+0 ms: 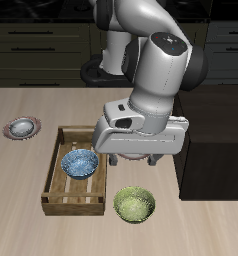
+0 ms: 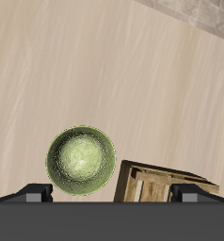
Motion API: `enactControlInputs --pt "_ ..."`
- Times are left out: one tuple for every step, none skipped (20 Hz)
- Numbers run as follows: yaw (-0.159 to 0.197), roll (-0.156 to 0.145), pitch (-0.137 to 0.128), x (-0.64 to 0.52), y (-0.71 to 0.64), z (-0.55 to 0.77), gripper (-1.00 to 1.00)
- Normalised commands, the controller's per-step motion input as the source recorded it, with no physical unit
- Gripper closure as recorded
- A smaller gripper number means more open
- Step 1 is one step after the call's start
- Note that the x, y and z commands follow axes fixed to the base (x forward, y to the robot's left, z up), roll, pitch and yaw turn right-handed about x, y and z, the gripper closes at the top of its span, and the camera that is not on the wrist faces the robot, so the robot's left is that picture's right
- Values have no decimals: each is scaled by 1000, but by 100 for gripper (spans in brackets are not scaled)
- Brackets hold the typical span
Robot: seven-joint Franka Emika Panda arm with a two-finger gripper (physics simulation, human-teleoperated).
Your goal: Place the white bowl on the off-center plate and place the green bowl on top of the wooden shelf
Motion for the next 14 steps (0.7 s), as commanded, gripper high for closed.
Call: enactControlInputs --pt "8 -9 20 69 -39 -115 -100" --pt "21 -12 40 139 -39 -338 -100" --pt "0 0 0 0 0 0 -100" --pt "31 -30 37 106 -33 -372 -100" --pt "27 -9 6 30 -2 -151 -100" --pt "3 -18 37 36 -43 -258 -100" --pt "23 -4 35 147 60 -321 -100" --pt "41 -15 4 34 -25 -101 -100" --pt "-39 3 44 -19 -19 -205 -100" --pt "71 -5 22 1 6 -276 -100" --pt "44 6 15 -20 34 -118 -100" --pt "-2 -12 1 107 -23 -71 -100" --pt "3 -8 8 77 -28 -55 -100" --pt "15 -13 18 62 -54 -103 -100"
